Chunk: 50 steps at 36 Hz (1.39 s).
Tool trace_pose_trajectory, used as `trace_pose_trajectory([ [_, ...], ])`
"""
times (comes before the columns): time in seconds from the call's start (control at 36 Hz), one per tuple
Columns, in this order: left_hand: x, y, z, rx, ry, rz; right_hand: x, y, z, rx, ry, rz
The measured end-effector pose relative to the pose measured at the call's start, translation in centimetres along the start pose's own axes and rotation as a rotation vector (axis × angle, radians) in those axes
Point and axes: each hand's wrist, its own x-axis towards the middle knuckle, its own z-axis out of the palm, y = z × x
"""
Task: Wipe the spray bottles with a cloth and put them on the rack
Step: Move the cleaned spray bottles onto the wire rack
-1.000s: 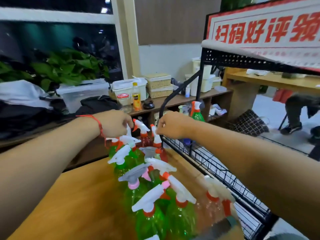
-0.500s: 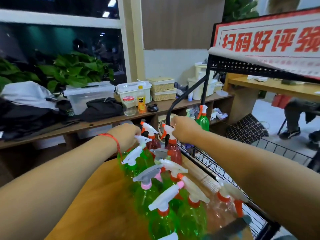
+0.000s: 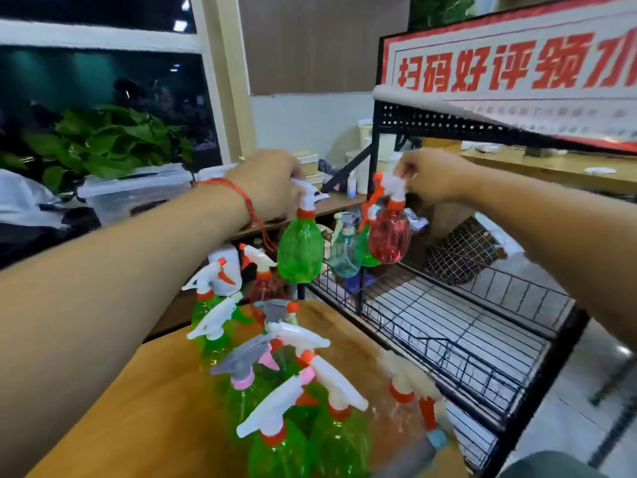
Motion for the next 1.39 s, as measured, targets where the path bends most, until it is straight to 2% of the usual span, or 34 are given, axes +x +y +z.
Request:
trace_pose_trajectory([
  [0.25, 4.8, 3.8, 8.9, -0.206, 0.021, -0.054, 3.9, 4.7, 6.1, -0.068, -0.095, 0.028],
  [0.44, 7.0, 5.6, 14.2, -0.187, -0.065, -0.045, 6.1, 6.9, 10.3, -0.065, -0.170, 0.025],
  [0.72, 8.7, 5.1, 18.2, -0.150, -0.096, -0.045, 7.1, 7.7, 10.0, -0.074, -0.210, 0.072],
  [0.92, 7.1, 5.8, 16.8, -0.166, -0.085, -0.024, 5.5, 5.9, 8.0, -0.116, -0.197, 0.065],
  [1.03, 5.6, 4.6, 13.6, -0.124, -0.074, -0.028, 3.4, 3.2, 5.8, -0.154, -0.119, -0.015],
  [1.11, 3.5, 3.1, 10.7, -0.102, -0.089, -0.025, 1.4, 0.6, 4.3, -0.172, -0.130, -0.083],
  [1.25, -1.1, 0.9, 6.6, -0.052, -0.196, -0.006, -1.9, -3.2, 3.3, -0.108, -0.278, -0.172],
  [1.39, -6.5, -0.1, 4.1, -0.055, -0.390, 0.066, -7.1, -6.7, 2.4, -0.016, -0.515, -0.245],
])
